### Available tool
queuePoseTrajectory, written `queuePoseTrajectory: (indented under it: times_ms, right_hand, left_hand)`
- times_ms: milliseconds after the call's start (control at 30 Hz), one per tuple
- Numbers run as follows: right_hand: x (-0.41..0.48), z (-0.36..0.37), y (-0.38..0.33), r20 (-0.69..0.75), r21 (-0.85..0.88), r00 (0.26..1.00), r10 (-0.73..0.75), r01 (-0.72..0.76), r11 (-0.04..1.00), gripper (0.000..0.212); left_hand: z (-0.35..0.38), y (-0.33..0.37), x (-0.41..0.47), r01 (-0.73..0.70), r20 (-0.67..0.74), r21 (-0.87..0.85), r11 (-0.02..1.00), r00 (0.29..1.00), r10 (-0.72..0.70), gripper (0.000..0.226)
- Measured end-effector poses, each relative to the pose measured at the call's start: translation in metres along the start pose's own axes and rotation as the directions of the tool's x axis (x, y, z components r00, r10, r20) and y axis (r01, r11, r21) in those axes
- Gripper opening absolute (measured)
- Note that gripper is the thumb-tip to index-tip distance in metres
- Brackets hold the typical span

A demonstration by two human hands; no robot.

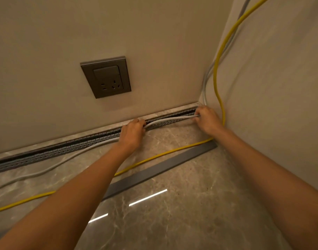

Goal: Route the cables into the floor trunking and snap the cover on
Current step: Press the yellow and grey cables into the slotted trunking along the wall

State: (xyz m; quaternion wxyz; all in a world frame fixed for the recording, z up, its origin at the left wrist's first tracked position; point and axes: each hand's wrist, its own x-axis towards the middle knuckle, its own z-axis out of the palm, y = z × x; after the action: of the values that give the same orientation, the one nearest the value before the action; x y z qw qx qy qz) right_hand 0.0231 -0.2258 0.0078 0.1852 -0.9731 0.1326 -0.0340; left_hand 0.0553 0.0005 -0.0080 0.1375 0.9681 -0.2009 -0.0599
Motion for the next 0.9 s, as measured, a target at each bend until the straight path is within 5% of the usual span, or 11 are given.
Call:
queuePoseTrajectory:
  times_ms: [367, 500, 600, 700, 800, 900]
  right_hand:
    - [-0.008, 0.012, 0.006, 0.078, 0.210, 0.997, 0.002, -0.018, 0.978, 0.021]
    - [-0.013, 0.010, 0.014, 0.173, 0.317, 0.983, -0.053, -0.004, 0.948, 0.029]
    - [-0.018, 0.005, 0.018, 0.236, 0.397, 0.968, -0.089, -0.012, 0.918, 0.028]
    - [-0.017, 0.003, 0.021, 0.241, 0.449, 0.966, -0.097, -0.022, 0.893, 0.026]
    - [-0.012, 0.009, 0.024, 0.223, 0.445, 0.971, -0.081, -0.028, 0.895, 0.023]
    - [-0.006, 0.014, 0.028, 0.215, 0.427, 0.973, -0.080, -0.020, 0.904, 0.021]
  left_hand:
    - [-0.025, -0.012, -0.021, -0.032, 0.157, 0.174, 0.984, 0.988, 0.005, 0.022]
    - [-0.034, -0.011, -0.022, 0.019, 0.247, 0.130, 0.991, 0.968, -0.051, 0.038]
    - [-0.036, 0.003, -0.024, -0.020, 0.240, 0.295, 0.955, 0.969, -0.054, 0.049]
    - [-0.034, 0.016, -0.024, -0.088, 0.147, 0.398, 0.913, 0.989, 0.031, 0.041]
    - [-0.021, 0.027, -0.022, -0.272, 0.115, 0.342, 0.899, 0.962, 0.247, 0.018]
    - [-0.010, 0.029, -0.023, -0.341, 0.114, 0.313, 0.887, 0.940, 0.321, 0.017]
